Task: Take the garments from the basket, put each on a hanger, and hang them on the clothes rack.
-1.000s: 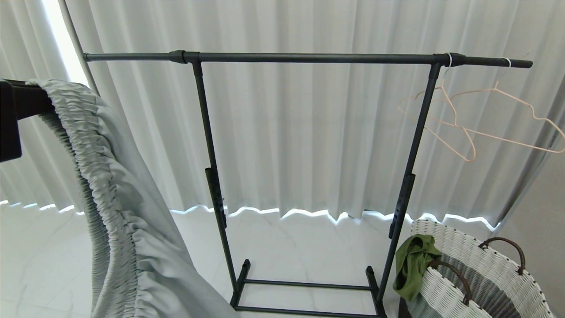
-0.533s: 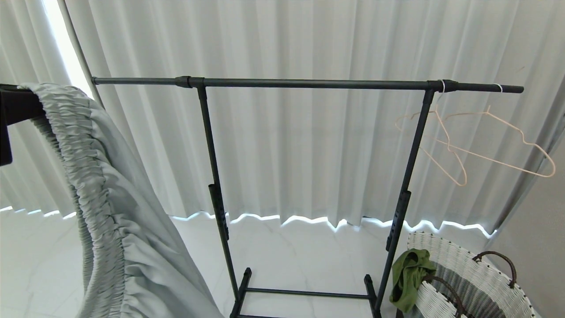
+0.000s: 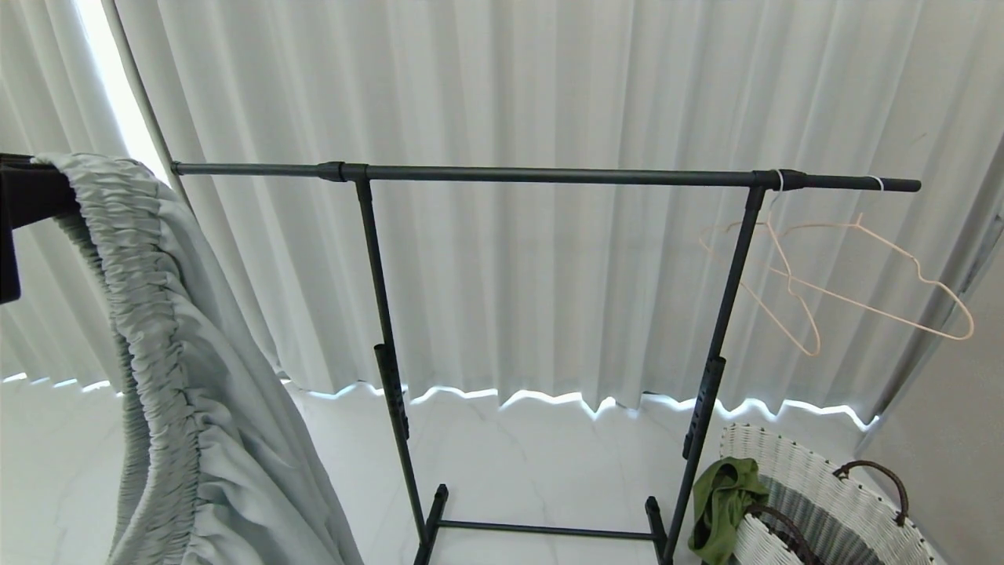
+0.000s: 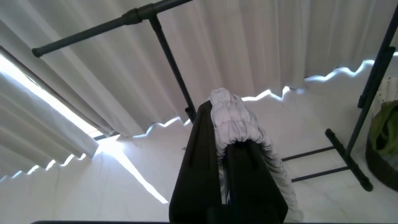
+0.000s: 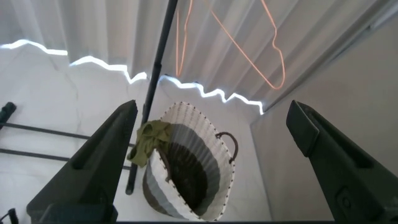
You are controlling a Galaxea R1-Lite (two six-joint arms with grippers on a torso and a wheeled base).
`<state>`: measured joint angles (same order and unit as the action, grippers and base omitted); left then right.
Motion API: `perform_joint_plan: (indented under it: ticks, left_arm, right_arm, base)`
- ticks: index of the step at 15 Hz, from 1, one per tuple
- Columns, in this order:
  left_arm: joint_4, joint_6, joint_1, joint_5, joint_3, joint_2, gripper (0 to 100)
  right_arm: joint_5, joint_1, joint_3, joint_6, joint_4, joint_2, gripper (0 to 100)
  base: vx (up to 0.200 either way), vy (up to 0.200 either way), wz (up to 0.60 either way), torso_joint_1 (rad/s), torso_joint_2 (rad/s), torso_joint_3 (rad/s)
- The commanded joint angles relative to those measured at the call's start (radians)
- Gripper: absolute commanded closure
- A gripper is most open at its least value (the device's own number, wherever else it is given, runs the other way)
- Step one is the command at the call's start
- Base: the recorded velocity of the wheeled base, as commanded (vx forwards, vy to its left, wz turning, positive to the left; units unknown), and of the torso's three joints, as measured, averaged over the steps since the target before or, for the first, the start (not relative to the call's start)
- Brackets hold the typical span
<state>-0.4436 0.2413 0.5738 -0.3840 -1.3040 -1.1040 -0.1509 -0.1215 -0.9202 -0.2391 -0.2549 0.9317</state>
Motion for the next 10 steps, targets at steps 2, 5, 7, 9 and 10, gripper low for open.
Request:
perform_joint_plan:
  ticks: [2,5,7,9,10]
  left_arm:
    - [0.0,0.02,0.0,-0.001,0.015,0.004,100]
    - [0.0,0.02,0.0,-0.001,0.02,0.006,100]
    - [0.0,0.02,0.0,-0.001,0.022,0.006,100]
    - [0.0,0.02,0.0,-0.001,0.022,0.006,100]
    - [0.0,0.02,0.0,-0.001,0.022,0.006,100]
  right_arm:
    - [-0.003,0.0,0.006,-0.002,0.0,-0.002,0]
    - [-0.003,0.0,0.007,-0.002,0.0,-0.004,0]
    - [-0.003,0.0,0.007,-0.002,0.0,-0.004,0]
    - [-0.003,0.0,0.007,-0.002,0.0,-0.004,0]
    - [-0.003,0.0,0.007,-0.002,0.0,-0.004,0]
  base:
    - [0.0,-0.1,0.0,0.001,-0.01,-0.001]
    - [0.0,-0.2,0.0,0.002,0.0,0.001]
    - [0.0,-0.2,0.0,0.012,0.0,-0.007]
    - [0.0,-0.2,0.0,-0.002,0.01,0.0]
    - [0.0,-0.2,0.0,0.002,0.0,-0.007]
